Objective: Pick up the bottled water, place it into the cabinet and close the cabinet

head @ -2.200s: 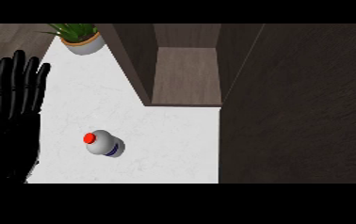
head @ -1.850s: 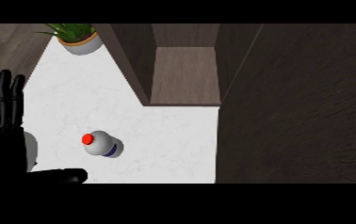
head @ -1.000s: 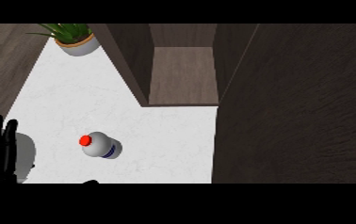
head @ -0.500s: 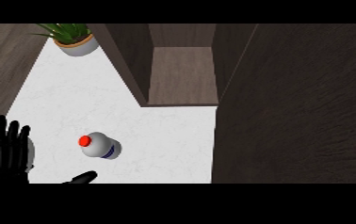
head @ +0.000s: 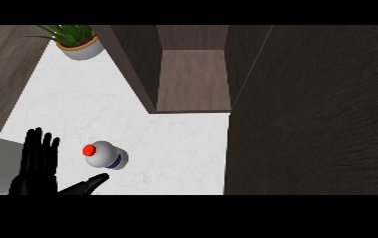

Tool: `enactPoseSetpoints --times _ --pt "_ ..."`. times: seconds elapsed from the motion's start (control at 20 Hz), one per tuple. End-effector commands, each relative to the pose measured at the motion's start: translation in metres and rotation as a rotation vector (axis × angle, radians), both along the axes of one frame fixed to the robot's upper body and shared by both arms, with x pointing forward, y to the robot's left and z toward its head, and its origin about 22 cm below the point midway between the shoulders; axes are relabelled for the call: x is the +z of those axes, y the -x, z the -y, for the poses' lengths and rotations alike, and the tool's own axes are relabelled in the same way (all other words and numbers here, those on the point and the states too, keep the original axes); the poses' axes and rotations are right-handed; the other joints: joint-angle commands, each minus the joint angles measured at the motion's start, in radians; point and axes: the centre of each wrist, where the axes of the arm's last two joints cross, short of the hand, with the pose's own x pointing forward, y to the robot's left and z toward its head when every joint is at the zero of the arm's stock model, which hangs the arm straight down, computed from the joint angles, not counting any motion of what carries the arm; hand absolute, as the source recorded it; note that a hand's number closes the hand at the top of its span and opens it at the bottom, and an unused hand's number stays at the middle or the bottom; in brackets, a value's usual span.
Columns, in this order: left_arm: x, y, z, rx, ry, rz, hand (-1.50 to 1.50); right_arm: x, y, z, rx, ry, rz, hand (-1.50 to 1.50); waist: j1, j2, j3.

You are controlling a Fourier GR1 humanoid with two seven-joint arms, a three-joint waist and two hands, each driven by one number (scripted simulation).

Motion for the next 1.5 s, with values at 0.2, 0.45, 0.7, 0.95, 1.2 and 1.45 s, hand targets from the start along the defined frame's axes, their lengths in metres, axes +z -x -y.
enactPoseSetpoints --times 0.2,0.45,0.7,0.95,1.2,1.45 --pt "-0.070 0.004 -0.024 0.005 0.038 -0.044 -1.50 0.038 0.026 -0.007 -0.001 0.006 0.060 -1.50 -0.007 -0.002 0.000" --pt "-0.113 -0.013 -0.003 -0.056 0.077 -0.022 -1.50 0.030 0.023 -0.001 -0.016 0.022 0.046 -1.50 -0.004 0.003 0.000" --pt "-0.142 -0.015 -0.006 -0.084 0.080 0.007 -1.50 0.036 0.027 0.007 -0.029 0.029 0.052 -1.50 -0.001 0.005 0.000" --pt "-0.160 -0.033 -0.001 -0.117 0.117 0.016 -1.50 0.035 0.031 0.004 -0.001 0.036 0.045 -1.50 -0.008 0.004 0.000" --pt "-0.176 -0.031 -0.013 -0.094 0.083 0.044 1.50 0.041 0.035 0.000 0.016 0.032 0.034 -1.50 -0.009 0.004 -0.001" --pt "-0.191 -0.013 0.002 -0.103 -0.077 0.044 1.50 0.042 0.039 0.000 -0.008 0.017 0.047 -1.50 -0.015 0.004 -0.001"
